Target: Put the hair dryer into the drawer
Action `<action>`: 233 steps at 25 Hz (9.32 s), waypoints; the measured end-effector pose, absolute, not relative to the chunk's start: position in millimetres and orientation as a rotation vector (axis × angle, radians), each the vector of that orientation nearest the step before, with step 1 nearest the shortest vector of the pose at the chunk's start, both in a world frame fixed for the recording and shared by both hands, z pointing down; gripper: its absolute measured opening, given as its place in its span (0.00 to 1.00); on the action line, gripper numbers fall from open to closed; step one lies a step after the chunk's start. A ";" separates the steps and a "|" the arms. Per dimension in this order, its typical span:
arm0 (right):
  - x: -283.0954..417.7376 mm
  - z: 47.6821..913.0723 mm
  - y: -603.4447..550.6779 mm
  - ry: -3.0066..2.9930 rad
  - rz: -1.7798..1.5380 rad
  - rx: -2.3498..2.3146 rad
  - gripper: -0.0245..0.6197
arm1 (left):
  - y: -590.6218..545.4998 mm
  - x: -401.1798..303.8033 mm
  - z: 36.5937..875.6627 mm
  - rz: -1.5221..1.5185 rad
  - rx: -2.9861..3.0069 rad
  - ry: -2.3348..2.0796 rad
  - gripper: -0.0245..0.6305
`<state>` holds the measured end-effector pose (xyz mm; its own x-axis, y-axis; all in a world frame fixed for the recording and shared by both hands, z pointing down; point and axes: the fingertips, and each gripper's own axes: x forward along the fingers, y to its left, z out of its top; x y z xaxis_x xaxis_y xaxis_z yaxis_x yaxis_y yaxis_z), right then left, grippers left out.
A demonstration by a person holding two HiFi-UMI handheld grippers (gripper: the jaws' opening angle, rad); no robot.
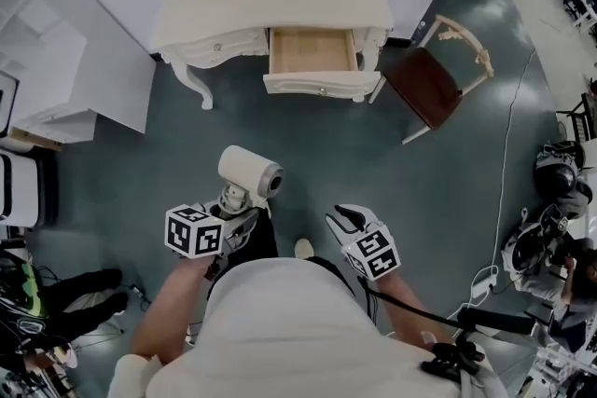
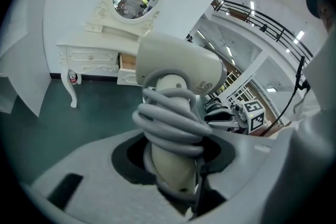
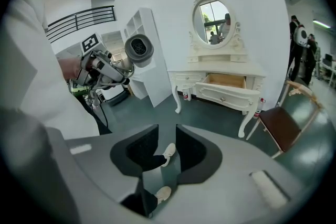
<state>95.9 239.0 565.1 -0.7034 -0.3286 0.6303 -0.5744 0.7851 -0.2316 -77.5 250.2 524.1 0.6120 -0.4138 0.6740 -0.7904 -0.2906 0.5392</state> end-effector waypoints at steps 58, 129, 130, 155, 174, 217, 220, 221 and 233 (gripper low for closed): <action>214.5 579.8 -238.8 -2.189 0.751 0.929 0.18 | -291.9 -11.8 778.2 1.287 1.751 -0.582 0.32; 52.2 569.5 -193.0 -2.272 0.591 0.663 0.18 | -242.5 -103.0 618.1 0.818 2.032 -0.782 0.36; 45.0 568.1 -187.9 -2.270 0.588 0.664 0.18 | -235.0 -109.9 613.1 0.805 2.035 -0.784 0.35; -65.0 545.2 -58.7 -2.257 0.510 0.712 0.04 | -56.4 -193.2 536.8 0.627 2.192 -0.747 0.04; -97.5 543.4 4.2 -2.270 0.473 0.642 0.04 | 11.0 -211.6 525.7 0.581 2.217 -0.755 0.04; -86.8 539.4 27.8 -2.281 0.461 0.684 0.04 | 33.2 -191.7 516.0 0.628 2.258 -0.705 0.04; -87.4 540.3 27.5 -2.281 0.455 0.674 0.04 | 34.7 -193.0 516.4 0.624 2.252 -0.713 0.04; -88.9 539.6 26.7 -2.283 0.453 0.670 0.04 | 35.0 -194.3 515.9 0.622 2.248 -0.717 0.04; -88.2 540.7 26.6 -2.281 0.435 0.674 0.04 | 36.7 -191.1 521.0 0.639 2.237 -0.693 0.04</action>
<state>-88.2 26.6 540.7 -0.6133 -0.3409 0.7125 -0.5793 0.8073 -0.1123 -191.1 36.7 521.0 0.7354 -0.2892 0.6128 -0.6339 -0.6130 0.4715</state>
